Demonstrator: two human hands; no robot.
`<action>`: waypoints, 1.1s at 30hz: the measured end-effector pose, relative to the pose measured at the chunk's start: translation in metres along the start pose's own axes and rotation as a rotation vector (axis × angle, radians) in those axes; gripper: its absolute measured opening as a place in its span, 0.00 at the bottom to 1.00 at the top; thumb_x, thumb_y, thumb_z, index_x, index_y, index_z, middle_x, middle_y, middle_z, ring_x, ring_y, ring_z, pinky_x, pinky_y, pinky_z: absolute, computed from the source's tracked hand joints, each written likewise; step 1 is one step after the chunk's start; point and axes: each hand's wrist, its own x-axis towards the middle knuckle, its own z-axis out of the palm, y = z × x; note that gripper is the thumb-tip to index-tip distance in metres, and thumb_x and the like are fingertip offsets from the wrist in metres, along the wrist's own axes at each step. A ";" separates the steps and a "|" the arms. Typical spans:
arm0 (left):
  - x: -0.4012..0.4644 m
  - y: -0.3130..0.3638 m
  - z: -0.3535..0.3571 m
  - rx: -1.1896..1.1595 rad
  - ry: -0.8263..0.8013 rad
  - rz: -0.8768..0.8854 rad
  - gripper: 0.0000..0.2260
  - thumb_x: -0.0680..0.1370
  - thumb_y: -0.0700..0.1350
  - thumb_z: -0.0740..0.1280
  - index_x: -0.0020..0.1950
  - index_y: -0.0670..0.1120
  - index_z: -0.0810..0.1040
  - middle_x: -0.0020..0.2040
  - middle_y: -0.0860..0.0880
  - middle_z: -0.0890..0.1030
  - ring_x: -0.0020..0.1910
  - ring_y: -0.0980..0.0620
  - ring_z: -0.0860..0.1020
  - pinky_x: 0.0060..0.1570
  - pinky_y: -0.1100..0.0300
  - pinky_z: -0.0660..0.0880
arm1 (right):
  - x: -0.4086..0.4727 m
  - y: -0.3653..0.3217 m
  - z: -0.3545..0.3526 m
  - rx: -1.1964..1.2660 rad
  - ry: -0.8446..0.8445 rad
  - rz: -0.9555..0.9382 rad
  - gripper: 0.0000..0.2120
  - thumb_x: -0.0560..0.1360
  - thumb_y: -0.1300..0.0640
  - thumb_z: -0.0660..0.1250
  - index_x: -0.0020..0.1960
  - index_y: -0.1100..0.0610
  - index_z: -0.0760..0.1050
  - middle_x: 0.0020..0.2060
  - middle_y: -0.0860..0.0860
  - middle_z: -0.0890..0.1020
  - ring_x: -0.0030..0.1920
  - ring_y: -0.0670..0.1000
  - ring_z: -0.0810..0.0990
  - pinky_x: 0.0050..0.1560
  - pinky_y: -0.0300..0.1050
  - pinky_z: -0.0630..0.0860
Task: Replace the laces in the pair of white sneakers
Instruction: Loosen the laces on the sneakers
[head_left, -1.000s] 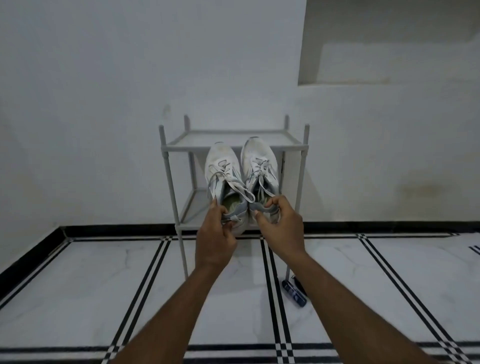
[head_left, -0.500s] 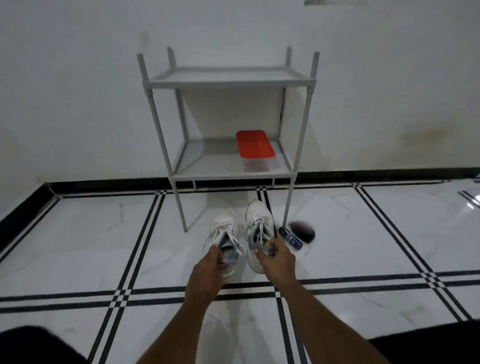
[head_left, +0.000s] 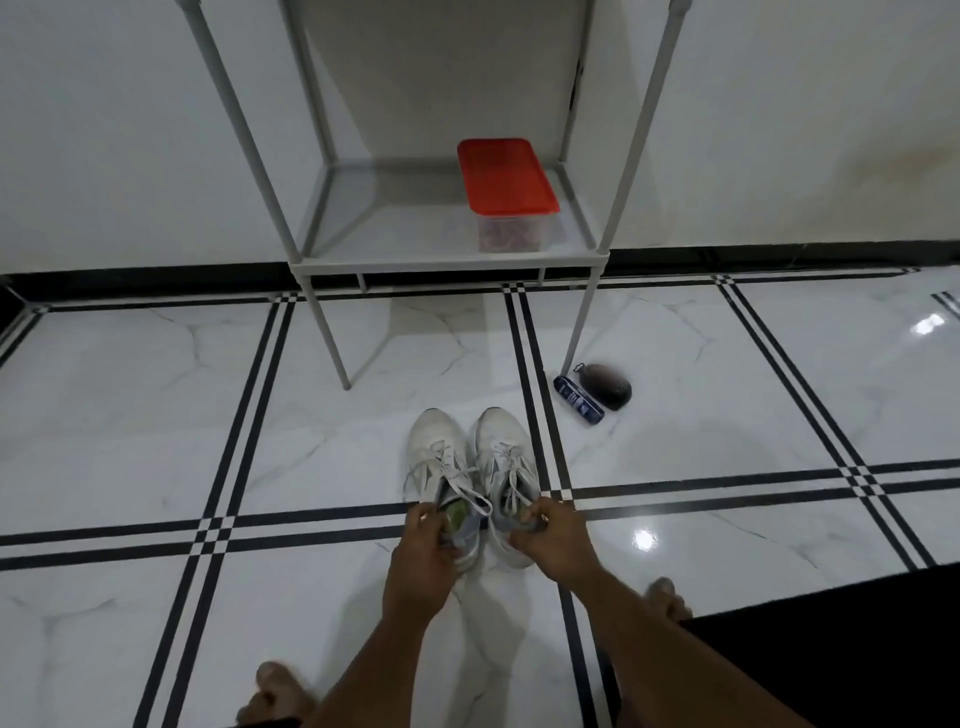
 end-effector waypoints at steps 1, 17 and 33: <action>0.000 -0.001 0.001 0.014 -0.001 0.007 0.18 0.71 0.47 0.67 0.61 0.51 0.78 0.67 0.58 0.71 0.49 0.50 0.83 0.47 0.52 0.82 | 0.007 0.008 0.003 -0.014 -0.021 0.010 0.17 0.57 0.43 0.80 0.43 0.44 0.80 0.38 0.46 0.85 0.40 0.48 0.85 0.48 0.55 0.84; 0.094 0.075 0.020 0.530 -0.203 0.208 0.25 0.78 0.39 0.65 0.75 0.50 0.73 0.73 0.49 0.75 0.65 0.42 0.74 0.61 0.46 0.74 | 0.000 -0.028 -0.007 -0.145 -0.108 0.019 0.29 0.69 0.44 0.81 0.62 0.55 0.75 0.53 0.49 0.83 0.55 0.54 0.84 0.35 0.33 0.67; 0.169 0.146 0.000 -0.432 0.158 -0.216 0.10 0.80 0.32 0.60 0.46 0.44 0.77 0.42 0.48 0.81 0.41 0.48 0.81 0.45 0.54 0.82 | 0.013 -0.009 -0.006 -0.188 -0.129 -0.011 0.35 0.60 0.35 0.69 0.65 0.45 0.77 0.55 0.49 0.83 0.58 0.54 0.83 0.56 0.46 0.80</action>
